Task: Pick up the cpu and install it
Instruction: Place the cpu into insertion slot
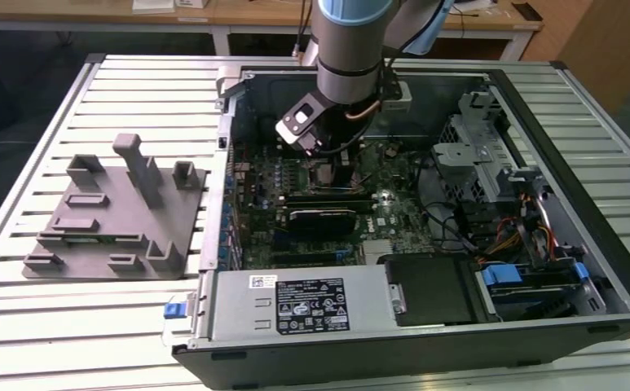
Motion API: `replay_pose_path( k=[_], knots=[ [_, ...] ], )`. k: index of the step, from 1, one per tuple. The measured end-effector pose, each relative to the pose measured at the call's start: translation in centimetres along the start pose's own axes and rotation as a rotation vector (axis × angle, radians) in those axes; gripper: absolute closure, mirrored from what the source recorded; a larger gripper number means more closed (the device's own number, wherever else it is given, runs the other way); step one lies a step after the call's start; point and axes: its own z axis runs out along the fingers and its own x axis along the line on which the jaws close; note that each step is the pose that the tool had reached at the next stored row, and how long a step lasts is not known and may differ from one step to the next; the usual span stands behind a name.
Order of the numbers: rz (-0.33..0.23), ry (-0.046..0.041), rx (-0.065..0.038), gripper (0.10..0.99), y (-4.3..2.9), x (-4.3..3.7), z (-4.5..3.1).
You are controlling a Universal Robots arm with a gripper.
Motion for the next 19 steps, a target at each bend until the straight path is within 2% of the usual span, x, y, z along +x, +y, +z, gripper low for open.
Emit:
replay_pose_path(
  k=[5,13,15,16,19],
  knots=[
    [0.0,0.0003,0.0,0.486,0.03,0.03,-0.89],
    [0.0,0.0003,0.0,0.502,0.03,0.04,-1.04],
    [0.0,0.0004,0.0,0.627,0.03,0.04,-1.07],
    [0.0,0.0004,0.0,0.627,0.03,0.04,-1.09],
    [0.0,0.0003,0.0,0.8,0.04,0.04,-1.14]
  ],
)
